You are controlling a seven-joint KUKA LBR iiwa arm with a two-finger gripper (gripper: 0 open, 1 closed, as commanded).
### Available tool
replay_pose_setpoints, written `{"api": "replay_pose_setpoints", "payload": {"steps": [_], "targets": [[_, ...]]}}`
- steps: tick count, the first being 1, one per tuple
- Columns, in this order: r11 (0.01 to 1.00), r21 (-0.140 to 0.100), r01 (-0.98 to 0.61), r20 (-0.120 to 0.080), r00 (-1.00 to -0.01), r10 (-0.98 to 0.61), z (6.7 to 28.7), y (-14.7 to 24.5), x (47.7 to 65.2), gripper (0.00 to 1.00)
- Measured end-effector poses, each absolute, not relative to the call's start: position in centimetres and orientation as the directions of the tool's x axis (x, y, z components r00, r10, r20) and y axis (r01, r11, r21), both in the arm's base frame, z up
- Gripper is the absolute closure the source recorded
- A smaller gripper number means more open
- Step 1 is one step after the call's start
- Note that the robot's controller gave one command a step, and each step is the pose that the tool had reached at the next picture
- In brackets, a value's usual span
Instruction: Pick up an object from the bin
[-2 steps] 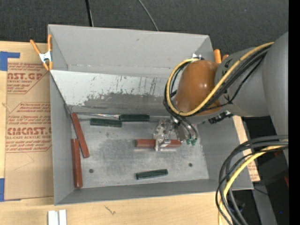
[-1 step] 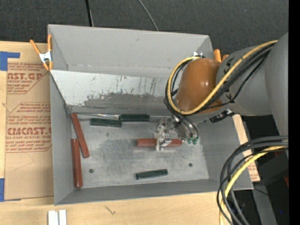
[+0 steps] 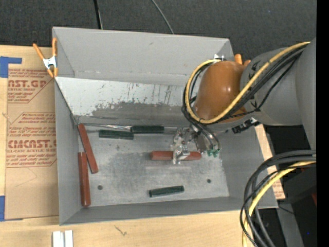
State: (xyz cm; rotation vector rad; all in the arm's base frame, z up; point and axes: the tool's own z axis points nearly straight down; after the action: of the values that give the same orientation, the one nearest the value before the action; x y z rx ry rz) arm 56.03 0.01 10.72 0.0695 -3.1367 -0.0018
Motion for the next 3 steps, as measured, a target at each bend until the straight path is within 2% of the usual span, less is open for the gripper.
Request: {"api": "replay_pose_setpoints", "payload": {"steps": [1, 3], "targets": [[0.999, 0.001, -0.044, 0.000, -0.999, -0.044, 12.4, 0.0, 56.1, 1.00], [0.999, 0.000, -0.044, -0.001, -0.999, -0.044, 13.9, 0.0, 56.1, 1.00]]}}
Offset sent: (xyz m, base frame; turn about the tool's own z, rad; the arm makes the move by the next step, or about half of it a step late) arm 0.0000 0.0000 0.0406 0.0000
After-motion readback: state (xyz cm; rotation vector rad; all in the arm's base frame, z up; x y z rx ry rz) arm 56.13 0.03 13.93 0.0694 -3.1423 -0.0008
